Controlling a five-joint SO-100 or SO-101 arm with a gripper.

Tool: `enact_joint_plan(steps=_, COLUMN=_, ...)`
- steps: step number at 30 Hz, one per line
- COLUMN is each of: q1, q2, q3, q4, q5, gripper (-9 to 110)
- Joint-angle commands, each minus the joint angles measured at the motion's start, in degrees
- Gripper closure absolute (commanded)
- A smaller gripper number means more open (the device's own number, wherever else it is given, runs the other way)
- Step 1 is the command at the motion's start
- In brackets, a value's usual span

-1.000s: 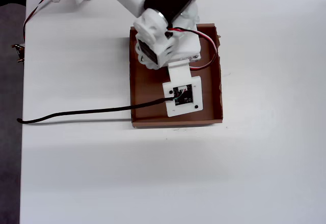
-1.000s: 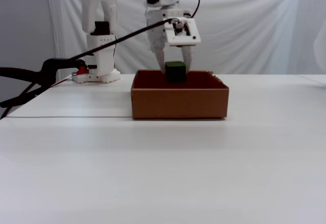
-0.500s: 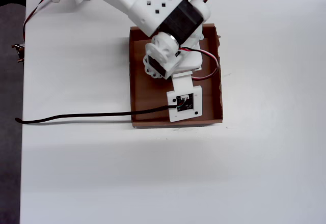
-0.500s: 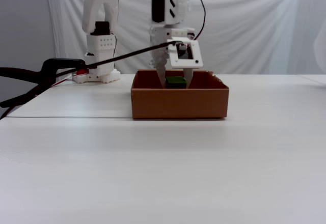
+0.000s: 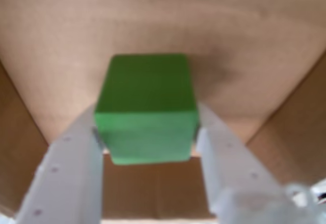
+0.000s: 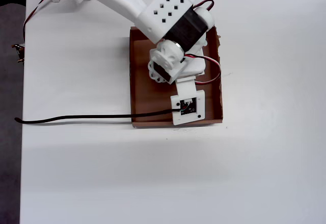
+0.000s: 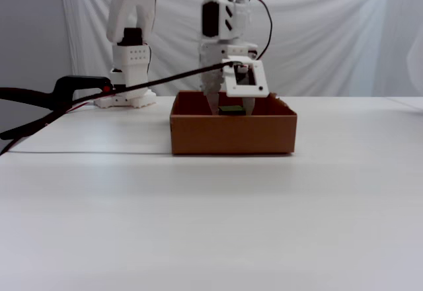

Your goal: Grasp a green cube and put it in a box.

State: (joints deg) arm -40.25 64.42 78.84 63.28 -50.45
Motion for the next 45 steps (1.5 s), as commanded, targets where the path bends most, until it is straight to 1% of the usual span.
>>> enact_joint_plan(steps=1, q1=-0.8, q2=3.3, q3=-1.1, q4=0.1, q5=0.3, gripper=78)
enact_joint_plan(steps=8, q1=1.1, q2=14.1, q3=1.3, q4=4.5, q5=0.2, gripper=78)
enact_joint_plan(steps=13, q1=6.1, q2=25.3, q3=5.6, q4=5.4, q5=0.4, gripper=78)
enact_joint_plan(steps=18, q1=16.3, q2=40.0, q3=11.1, q4=9.4, q5=0.4, gripper=78)
enact_joint_plan(steps=21, q1=23.8, q2=48.6, q3=14.3, q4=14.6, q5=0.4, gripper=78)
enact_joint_plan(steps=26, q1=34.5, q2=58.4, q3=23.7, q4=20.2, q5=0.0, gripper=78)
enact_joint_plan(steps=29, q1=39.5, q2=63.2, q3=33.0, q4=16.7, q5=-0.1, gripper=78)
enact_joint_plan(steps=33, q1=41.0, q2=70.7, q3=48.4, q4=8.1, q5=-0.2, gripper=78)
enact_joint_plan(steps=36, q1=42.4, q2=78.2, q3=58.1, q4=4.1, q5=-0.2, gripper=78)
enact_joint_plan(steps=39, q1=44.3, q2=86.0, q3=65.7, q4=2.3, q5=-0.2, gripper=78)
enact_joint_plan(steps=45, q1=45.8, q2=99.1, q3=78.5, q4=2.5, q5=-0.2, gripper=78)
